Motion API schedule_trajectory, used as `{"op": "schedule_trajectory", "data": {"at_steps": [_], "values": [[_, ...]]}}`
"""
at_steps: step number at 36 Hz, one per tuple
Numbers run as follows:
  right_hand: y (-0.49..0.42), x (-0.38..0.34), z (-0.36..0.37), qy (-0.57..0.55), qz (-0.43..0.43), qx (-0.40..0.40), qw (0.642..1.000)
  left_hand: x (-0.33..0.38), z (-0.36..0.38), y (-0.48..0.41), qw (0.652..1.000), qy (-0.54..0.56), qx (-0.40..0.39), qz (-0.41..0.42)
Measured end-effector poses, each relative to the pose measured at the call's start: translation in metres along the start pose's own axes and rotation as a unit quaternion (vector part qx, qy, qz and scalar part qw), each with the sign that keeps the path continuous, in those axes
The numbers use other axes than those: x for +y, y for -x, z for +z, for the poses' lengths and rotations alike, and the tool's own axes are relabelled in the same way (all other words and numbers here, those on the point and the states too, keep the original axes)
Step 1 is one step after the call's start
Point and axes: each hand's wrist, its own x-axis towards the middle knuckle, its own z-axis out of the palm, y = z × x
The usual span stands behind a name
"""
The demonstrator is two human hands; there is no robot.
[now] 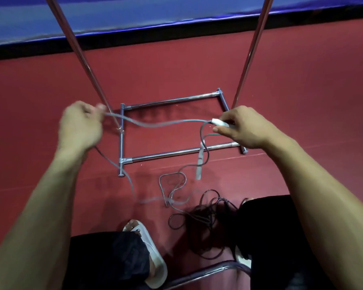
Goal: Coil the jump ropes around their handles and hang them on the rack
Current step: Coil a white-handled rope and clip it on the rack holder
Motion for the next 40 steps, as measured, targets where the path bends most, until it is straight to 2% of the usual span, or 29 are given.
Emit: {"op": "schedule_trajectory", "data": {"at_steps": [2, 3, 5, 8, 10, 15, 17, 20, 23, 27, 33, 36, 40], "values": [[0.000, -0.006, 0.002, -0.017, -0.025, 0.014, 0.999, 0.009, 0.016, 0.015, 0.994, -0.044, -0.097, 0.032], [0.000, -0.011, 0.003, -0.031, -0.042, 0.013, 0.999, 0.016, 0.024, 0.023, 0.986, -0.031, -0.139, 0.083], [0.000, -0.022, 0.006, -0.055, -0.071, -0.002, 0.996, 0.037, 0.038, 0.042, 0.956, 0.060, -0.230, 0.172], [0.001, -0.031, 0.009, -0.075, -0.098, -0.027, 0.992, 0.072, 0.049, 0.068, 0.898, 0.201, -0.350, 0.176], [0.001, -0.032, 0.009, -0.079, -0.103, -0.032, 0.991, 0.085, 0.052, 0.074, 0.888, 0.202, -0.370, 0.185], [0.001, -0.029, 0.005, -0.115, -0.091, -0.033, 0.989, 0.080, 0.054, 0.064, 0.898, 0.120, -0.342, 0.248], [0.000, -0.026, 0.004, -0.112, -0.076, -0.038, 0.990, 0.079, 0.053, 0.060, 0.908, 0.150, -0.302, 0.248], [-0.001, -0.023, 0.006, -0.107, -0.053, -0.050, 0.992, 0.073, 0.053, 0.056, 0.914, 0.243, -0.267, 0.186], [-0.002, -0.025, 0.007, -0.099, -0.048, -0.044, 0.993, 0.072, 0.052, 0.056, 0.900, 0.313, -0.271, 0.134], [-0.001, -0.026, 0.007, -0.127, -0.068, -0.045, 0.988, 0.074, 0.051, 0.058, 0.894, 0.372, -0.239, 0.072], [0.002, -0.025, 0.007, -0.198, -0.070, -0.068, 0.975, 0.079, 0.053, 0.061, 0.837, 0.480, -0.255, -0.061], [0.003, -0.025, 0.008, -0.219, -0.067, -0.088, 0.969, 0.080, 0.049, 0.058, 0.839, 0.497, -0.209, -0.070], [0.003, -0.018, 0.010, -0.190, -0.044, -0.116, 0.974, 0.068, 0.038, 0.040, 0.834, 0.529, -0.109, -0.113]]}}
